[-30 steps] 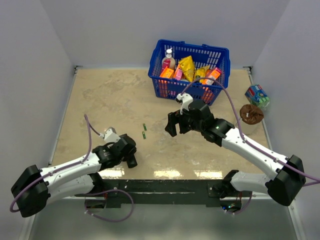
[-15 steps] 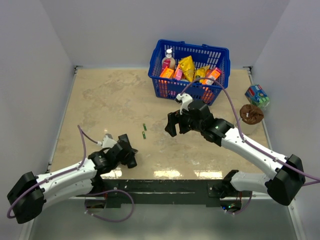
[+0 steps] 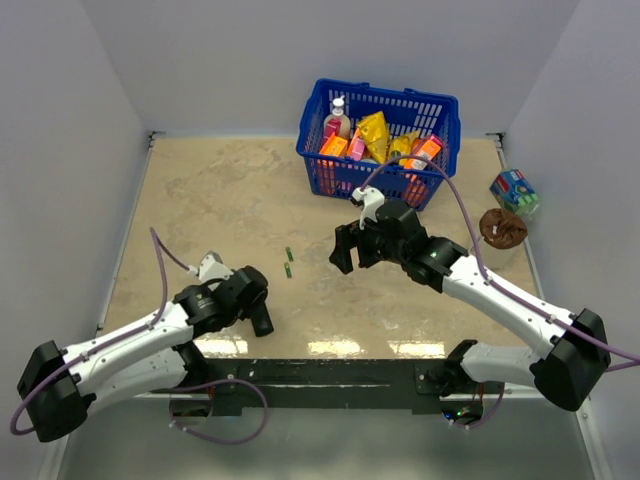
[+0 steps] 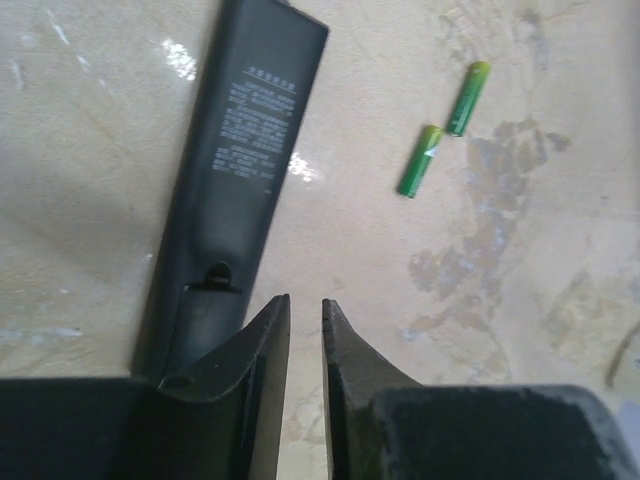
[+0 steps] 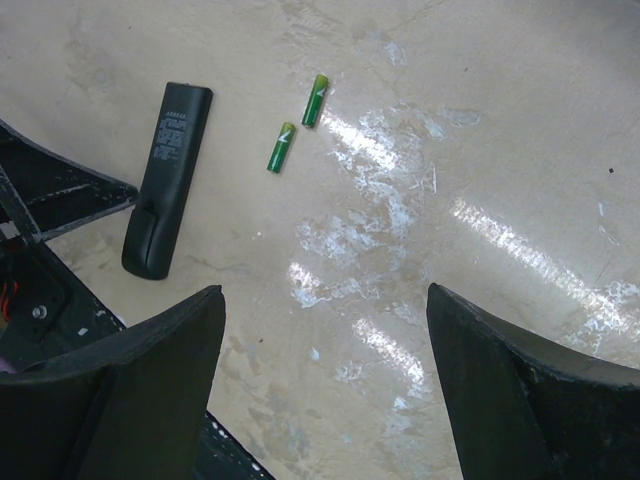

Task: Load the batteries into the remote control
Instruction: Load the battery cover into the remote control.

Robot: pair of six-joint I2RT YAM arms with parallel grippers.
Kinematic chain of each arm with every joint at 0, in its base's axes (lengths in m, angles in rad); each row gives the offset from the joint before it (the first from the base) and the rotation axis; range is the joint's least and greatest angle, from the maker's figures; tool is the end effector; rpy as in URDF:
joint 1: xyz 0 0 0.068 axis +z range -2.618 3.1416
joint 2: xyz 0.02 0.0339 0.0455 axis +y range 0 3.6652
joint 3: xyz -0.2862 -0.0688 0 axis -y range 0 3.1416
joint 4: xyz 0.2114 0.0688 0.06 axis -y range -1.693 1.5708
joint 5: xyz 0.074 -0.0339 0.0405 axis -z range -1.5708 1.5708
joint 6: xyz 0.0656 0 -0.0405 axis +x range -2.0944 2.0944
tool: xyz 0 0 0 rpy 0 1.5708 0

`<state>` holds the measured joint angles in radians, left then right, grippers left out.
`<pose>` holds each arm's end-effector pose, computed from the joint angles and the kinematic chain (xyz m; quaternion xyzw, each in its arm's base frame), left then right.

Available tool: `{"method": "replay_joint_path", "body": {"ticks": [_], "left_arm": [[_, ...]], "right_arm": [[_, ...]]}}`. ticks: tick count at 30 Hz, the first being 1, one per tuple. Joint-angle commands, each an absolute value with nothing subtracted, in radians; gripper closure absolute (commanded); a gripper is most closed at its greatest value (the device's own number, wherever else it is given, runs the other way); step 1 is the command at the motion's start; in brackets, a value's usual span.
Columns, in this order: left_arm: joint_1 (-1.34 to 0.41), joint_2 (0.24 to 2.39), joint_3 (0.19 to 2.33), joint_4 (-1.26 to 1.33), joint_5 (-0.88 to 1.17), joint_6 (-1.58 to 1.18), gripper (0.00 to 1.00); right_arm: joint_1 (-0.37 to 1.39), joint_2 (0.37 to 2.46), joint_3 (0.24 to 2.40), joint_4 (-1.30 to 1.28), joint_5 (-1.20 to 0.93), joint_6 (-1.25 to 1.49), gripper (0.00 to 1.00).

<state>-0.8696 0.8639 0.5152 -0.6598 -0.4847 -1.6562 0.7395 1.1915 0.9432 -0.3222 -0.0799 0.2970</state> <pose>0.1032 -0.0748 0.2036 -0.4189 0.8359 -0.1868 0.3013 0.1819 0.1730 0.3103 -0.2111 0.8512 0.2678 0.3989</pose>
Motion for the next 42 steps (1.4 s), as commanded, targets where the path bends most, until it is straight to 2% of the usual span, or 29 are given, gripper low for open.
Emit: {"method": "replay_joint_path", "body": {"ticks": [1, 5, 11, 28, 42], "left_arm": [[-0.864, 0.960, 0.581, -0.787, -0.494, -1.612, 0.78], [-0.864, 1.029, 0.630, -0.814, -0.499, -1.576, 0.86], [-0.864, 1.160, 0.739, -0.870, -0.526, -1.487, 0.92], [-0.865, 1.321, 0.790, -0.891, -0.449, -1.379, 0.93], [-0.865, 1.373, 0.729, -0.887, -0.374, -1.364, 0.94]], "right_arm": [[0.744, 1.198, 0.974, -0.295, -0.100, 0.287, 0.16], [0.744, 1.198, 0.976, -0.298, -0.098, 0.284, 0.16], [0.742, 1.198, 0.973, -0.298, -0.097, 0.282, 0.16], [0.744, 1.197, 0.976, -0.301, -0.092, 0.275, 0.16], [0.742, 1.195, 0.979, -0.304, -0.087, 0.273, 0.16]]}}
